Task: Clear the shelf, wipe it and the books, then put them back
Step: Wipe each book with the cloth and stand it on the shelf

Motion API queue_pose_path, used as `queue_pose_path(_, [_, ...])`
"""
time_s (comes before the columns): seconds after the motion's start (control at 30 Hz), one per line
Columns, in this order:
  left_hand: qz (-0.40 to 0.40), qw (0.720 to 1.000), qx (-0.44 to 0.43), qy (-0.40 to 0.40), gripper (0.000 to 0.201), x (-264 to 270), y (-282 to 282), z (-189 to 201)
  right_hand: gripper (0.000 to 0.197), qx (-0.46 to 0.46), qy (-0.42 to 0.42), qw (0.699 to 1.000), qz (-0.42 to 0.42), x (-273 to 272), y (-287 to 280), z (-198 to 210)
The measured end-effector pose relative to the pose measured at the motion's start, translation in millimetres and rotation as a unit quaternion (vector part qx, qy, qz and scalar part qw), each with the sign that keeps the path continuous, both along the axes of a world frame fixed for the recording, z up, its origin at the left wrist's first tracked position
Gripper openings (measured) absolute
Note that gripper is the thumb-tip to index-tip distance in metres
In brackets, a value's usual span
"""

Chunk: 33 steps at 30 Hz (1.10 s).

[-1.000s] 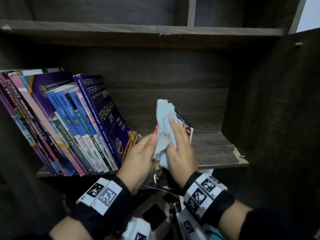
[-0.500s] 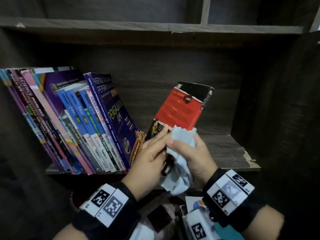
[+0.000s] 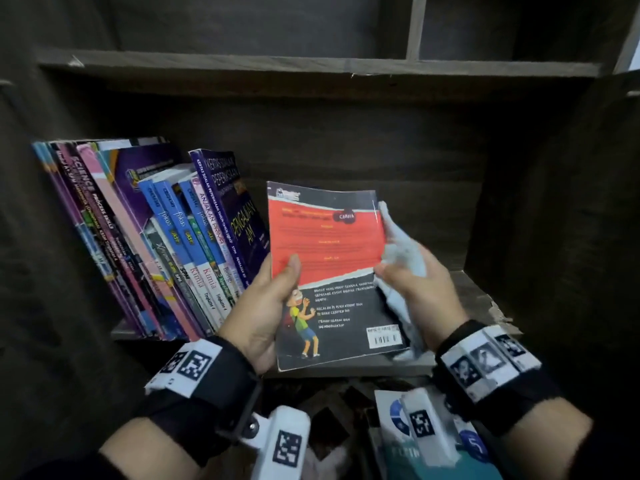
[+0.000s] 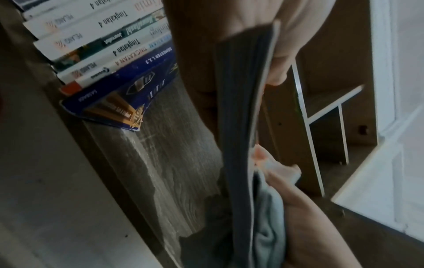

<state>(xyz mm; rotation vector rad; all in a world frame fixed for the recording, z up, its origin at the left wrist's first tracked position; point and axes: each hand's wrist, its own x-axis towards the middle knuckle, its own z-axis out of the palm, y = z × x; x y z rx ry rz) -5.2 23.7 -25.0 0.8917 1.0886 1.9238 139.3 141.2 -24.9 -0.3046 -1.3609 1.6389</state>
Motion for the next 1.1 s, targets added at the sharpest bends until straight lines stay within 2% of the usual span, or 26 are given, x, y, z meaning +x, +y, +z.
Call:
queue_pose_path(0.03, [0.006,1.0,0.008,0.008,0.028,4,0,1,0.06,0.051,-0.064,0.995,-0.063,-4,-1,-7])
queue_pose_path(0.07, [0.015,1.0,0.016,0.019,0.028,8,-1,2,0.064,0.115,-0.153,0.974,-0.122,-7,-7,-14])
queue_pose_path(0.13, [0.037,0.998,0.029,0.038,0.027,12,1,1,0.067,0.273,-0.318,0.89,-0.179,-13,-30,-30])
queue_pose_path(0.2, [0.048,0.997,0.024,0.046,0.032,12,2,0,0.067,0.438,-0.362,0.811,-0.143,-22,-55,-46])
queue_pose_path(0.27, [0.034,0.998,0.004,0.047,0.042,12,2,-4,0.064,0.501,-0.367,0.774,-0.122,-28,-65,-52])
queue_pose_path(0.33, [-0.013,0.998,-0.011,0.059,0.05,15,1,-10,0.061,0.485,-0.358,0.785,-0.144,-27,-51,-45])
queue_pose_path(0.43, [-0.073,0.993,-0.014,0.087,0.053,25,0,-14,0.063,0.349,-0.327,0.855,-0.2,-19,-19,-25])
queue_pose_path(0.5, [-0.073,0.991,-0.007,0.109,0.049,28,0,-14,0.066,0.27,-0.331,0.875,-0.229,-16,-11,-21])
queue_pose_path(0.57, [-0.051,0.992,0.006,0.119,0.047,26,0,-11,0.064,0.271,-0.341,0.871,-0.227,-19,-25,-26])
queue_pose_path(0.7, [-0.017,0.993,0.015,0.117,0.03,18,4,-9,0.058,0.43,-0.32,0.827,-0.171,-33,-68,-51])
queue_pose_path(0.8, [-0.027,0.992,-0.005,0.122,0.037,19,4,-12,0.055,0.458,-0.286,0.823,-0.177,-32,-56,-49])
queue_pose_path(0.93, [-0.061,0.991,-0.017,0.119,0.049,25,4,-17,0.049,0.429,-0.266,0.835,-0.219,-28,-23,-33])
queue_pose_path(1.0, [-0.076,0.99,-0.011,0.118,0.048,25,5,-16,0.054,0.377,-0.257,0.853,-0.252,-30,-9,-27])
queue_pose_path(1.1, [-0.064,0.99,0.008,0.129,0.048,21,7,-12,0.059,0.267,-0.296,0.877,-0.269,-31,4,-19])
